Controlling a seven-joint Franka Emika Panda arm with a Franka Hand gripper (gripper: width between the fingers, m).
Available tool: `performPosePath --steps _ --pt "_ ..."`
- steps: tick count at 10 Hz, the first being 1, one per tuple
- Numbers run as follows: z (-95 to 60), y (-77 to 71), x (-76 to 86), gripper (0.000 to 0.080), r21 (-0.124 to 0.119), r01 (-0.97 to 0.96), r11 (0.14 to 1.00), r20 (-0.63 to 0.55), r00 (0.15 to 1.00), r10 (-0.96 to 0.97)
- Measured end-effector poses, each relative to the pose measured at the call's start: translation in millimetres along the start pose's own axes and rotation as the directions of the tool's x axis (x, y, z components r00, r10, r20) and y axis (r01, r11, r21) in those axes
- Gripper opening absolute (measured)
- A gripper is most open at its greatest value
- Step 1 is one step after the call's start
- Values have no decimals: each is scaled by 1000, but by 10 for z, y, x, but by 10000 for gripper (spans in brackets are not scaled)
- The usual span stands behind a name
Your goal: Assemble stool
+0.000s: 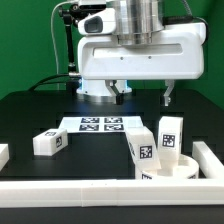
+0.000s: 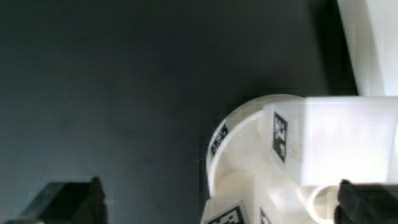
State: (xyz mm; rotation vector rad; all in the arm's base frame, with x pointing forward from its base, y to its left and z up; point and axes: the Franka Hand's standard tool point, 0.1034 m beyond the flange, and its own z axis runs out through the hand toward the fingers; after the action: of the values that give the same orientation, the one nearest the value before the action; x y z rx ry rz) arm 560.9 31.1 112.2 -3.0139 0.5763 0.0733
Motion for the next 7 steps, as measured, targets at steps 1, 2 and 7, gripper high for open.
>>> performPosePath --steps 1,2,7 --pt "0 2 1 649 0 0 1000 0 1000 0" --pt "0 4 2 649 0 0 1000 0 1000 0" --pt "154 1123 238 649 -42 82 996 20 997 -81"
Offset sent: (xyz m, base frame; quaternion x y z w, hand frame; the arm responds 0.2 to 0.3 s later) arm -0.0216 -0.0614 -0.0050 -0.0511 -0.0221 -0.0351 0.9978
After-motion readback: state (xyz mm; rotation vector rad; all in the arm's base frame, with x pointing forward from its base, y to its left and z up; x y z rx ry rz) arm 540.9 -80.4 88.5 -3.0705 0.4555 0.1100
